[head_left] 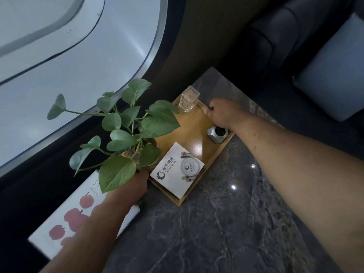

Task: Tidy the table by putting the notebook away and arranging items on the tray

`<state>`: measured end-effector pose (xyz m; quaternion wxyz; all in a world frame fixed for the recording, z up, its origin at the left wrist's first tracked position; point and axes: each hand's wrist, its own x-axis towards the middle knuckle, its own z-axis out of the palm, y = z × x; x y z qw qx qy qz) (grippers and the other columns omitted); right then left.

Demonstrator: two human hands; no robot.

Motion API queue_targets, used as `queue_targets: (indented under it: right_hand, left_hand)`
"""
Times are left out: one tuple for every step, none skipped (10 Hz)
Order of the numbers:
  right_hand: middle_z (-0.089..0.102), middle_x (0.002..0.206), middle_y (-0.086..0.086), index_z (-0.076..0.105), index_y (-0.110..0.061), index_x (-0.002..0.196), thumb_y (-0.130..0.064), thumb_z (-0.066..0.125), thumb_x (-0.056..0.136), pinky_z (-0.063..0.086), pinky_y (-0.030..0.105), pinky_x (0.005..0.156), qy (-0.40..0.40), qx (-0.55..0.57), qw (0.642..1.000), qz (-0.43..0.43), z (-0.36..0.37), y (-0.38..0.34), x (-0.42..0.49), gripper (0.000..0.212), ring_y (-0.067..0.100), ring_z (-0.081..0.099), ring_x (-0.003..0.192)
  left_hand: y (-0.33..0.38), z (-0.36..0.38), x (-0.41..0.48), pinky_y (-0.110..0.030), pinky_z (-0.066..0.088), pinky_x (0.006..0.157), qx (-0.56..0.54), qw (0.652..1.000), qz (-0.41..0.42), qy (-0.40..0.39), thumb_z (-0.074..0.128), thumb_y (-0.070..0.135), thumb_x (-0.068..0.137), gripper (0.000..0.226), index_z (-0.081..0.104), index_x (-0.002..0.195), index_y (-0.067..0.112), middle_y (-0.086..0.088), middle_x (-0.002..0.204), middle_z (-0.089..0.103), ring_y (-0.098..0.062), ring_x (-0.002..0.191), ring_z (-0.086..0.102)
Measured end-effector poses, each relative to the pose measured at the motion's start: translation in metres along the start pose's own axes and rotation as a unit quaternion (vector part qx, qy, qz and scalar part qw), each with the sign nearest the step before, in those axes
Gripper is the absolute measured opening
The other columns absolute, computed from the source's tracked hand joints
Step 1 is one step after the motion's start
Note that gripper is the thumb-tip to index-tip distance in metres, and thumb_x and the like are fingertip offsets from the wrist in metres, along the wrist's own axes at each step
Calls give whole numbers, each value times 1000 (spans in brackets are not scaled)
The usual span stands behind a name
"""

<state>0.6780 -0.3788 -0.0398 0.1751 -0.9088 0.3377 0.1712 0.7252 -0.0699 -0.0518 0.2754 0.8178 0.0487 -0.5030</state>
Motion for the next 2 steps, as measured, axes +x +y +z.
queue_targets:
  right_hand:
    - [65, 101, 5, 60, -20, 117, -42, 45, 103, 46, 34, 65, 10, 59, 997, 48, -1, 1, -14, 30, 20, 61, 85]
    - [64, 121, 5, 54, -24, 131, -42, 50, 101, 50, 35, 69, 60, 136, 986, 71, -4, 6, -41, 35, 21, 63, 95]
  left_hand:
    - [1, -5, -7, -19, 41, 40, -72, 996, -42, 1, 50, 27, 105, 28, 57, 92, 3, -14, 72, 53, -20, 50, 43]
    - [6, -9, -27, -18, 44, 32, -122, 991, -46, 0, 51, 27, 104, 31, 60, 89, 3, -18, 77, 62, -24, 48, 50]
